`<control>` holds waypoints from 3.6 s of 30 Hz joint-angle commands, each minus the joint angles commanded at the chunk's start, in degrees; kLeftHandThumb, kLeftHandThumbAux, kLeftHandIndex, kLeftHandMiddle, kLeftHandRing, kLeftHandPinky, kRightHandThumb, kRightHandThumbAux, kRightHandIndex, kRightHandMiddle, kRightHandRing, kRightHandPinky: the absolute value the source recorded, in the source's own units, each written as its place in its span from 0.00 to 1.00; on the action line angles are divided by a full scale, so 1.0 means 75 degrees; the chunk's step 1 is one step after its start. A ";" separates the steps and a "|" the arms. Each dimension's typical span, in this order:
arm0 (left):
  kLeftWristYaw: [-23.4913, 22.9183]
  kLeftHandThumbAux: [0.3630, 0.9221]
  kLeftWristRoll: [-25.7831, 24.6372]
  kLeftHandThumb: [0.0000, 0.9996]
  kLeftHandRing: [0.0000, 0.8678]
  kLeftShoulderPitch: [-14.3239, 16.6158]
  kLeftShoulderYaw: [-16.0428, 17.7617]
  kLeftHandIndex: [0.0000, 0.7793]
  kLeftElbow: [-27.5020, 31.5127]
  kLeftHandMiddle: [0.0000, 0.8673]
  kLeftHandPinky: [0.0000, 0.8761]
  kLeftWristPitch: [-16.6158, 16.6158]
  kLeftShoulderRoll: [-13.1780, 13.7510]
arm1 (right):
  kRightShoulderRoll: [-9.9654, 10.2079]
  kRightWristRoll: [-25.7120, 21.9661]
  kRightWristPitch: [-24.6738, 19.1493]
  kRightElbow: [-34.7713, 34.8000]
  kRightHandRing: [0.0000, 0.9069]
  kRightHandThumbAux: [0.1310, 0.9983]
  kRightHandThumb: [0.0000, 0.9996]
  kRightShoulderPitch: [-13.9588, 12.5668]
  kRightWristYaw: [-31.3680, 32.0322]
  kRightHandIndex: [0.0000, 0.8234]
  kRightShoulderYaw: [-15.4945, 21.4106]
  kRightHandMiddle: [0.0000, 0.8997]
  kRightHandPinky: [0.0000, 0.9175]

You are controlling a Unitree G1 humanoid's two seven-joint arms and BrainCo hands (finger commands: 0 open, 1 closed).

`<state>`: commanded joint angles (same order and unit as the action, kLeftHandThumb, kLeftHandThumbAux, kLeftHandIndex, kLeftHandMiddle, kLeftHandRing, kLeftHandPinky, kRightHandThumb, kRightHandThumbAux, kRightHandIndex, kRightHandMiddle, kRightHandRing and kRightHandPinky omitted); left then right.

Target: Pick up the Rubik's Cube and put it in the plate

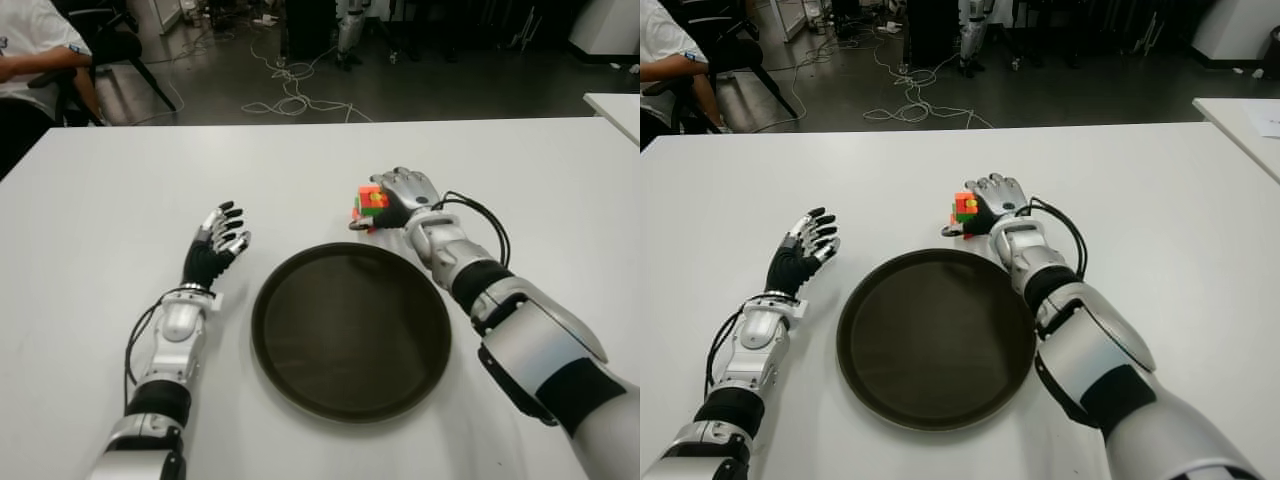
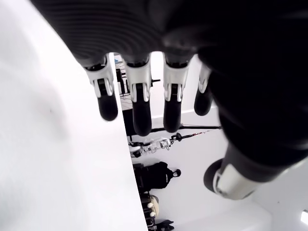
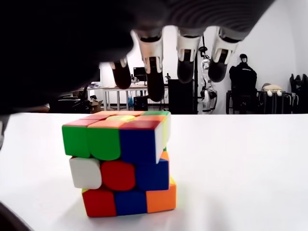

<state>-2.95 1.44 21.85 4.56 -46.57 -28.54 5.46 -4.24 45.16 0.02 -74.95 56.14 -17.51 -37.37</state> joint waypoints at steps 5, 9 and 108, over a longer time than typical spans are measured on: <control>-0.0046 0.63 -0.0015 0.06 0.18 0.0010 -0.0007 0.15 -0.0031 0.21 0.15 -0.0022 0.0001 | 0.0015 -0.0011 0.0049 -0.0002 0.00 0.24 0.01 -0.0076 -0.0119 0.00 -0.0052 0.00 0.00; -0.0123 0.63 -0.0057 0.07 0.18 0.0031 -0.0005 0.15 -0.0100 0.21 0.15 -0.0136 -0.0017 | 0.0031 -0.0008 0.0087 -0.0023 0.00 0.25 0.02 -0.0140 -0.0244 0.00 -0.0087 0.00 0.00; -0.0008 0.55 0.0061 0.07 0.18 -0.0282 -0.0211 0.13 0.0462 0.20 0.13 0.0021 -0.0025 | -0.0857 0.0014 0.1730 0.0182 0.26 0.49 0.00 -0.0230 0.0989 0.10 -0.0285 0.17 0.36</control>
<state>-3.01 1.89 19.73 2.98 -43.11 -28.38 5.27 -10.67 45.26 13.00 -73.59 54.41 -10.10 -39.51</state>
